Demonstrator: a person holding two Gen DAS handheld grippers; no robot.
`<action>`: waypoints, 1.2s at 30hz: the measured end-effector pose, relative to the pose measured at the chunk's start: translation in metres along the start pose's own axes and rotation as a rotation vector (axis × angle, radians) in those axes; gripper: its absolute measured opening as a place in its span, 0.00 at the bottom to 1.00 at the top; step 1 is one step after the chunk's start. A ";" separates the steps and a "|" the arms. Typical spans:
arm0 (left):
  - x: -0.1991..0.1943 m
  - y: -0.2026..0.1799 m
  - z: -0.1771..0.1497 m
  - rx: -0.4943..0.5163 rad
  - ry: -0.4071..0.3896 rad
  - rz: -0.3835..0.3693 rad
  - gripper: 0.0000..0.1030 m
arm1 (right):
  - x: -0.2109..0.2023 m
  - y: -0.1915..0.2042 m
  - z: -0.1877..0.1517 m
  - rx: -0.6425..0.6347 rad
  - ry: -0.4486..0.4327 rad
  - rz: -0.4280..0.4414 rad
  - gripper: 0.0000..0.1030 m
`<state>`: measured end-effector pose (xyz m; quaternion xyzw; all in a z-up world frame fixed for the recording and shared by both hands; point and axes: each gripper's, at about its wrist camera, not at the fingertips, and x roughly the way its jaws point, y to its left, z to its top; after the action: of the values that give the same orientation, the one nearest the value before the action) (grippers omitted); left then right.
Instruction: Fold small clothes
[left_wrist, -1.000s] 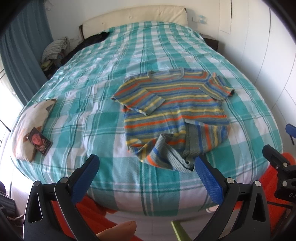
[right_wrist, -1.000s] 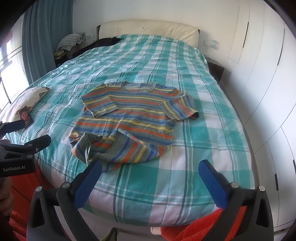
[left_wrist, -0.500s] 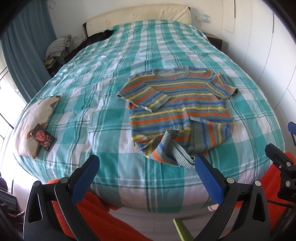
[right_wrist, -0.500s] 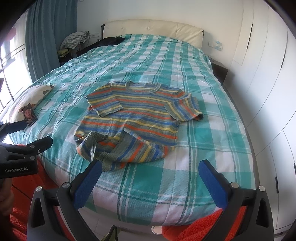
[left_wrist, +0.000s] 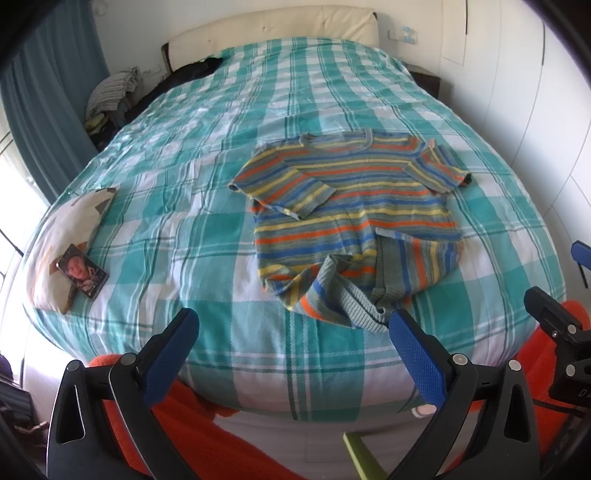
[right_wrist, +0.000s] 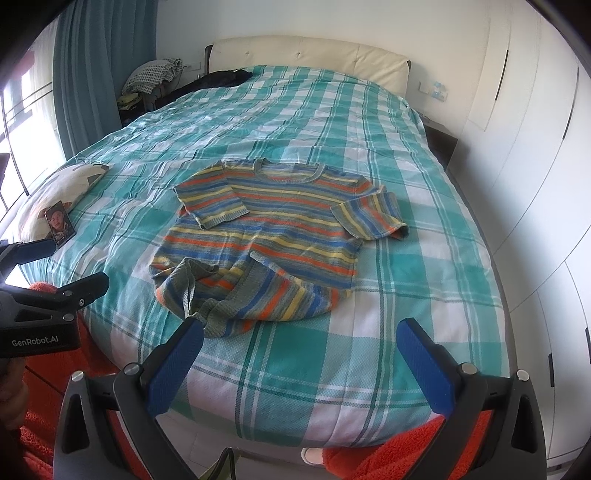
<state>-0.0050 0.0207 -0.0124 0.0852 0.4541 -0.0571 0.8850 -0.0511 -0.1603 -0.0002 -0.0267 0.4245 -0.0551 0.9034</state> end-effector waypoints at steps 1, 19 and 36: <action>0.001 -0.001 0.000 0.001 0.005 0.001 1.00 | 0.000 0.000 -0.001 -0.001 0.001 0.001 1.00; 0.004 -0.002 -0.001 -0.007 0.018 0.004 1.00 | 0.002 0.003 0.001 -0.005 0.016 0.000 1.00; 0.023 0.051 -0.014 -0.097 0.078 0.090 1.00 | 0.136 0.016 0.044 -0.284 0.073 0.203 0.99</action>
<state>0.0064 0.0729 -0.0338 0.0646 0.4860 0.0079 0.8715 0.0701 -0.1606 -0.0778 -0.1088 0.4609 0.0960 0.8755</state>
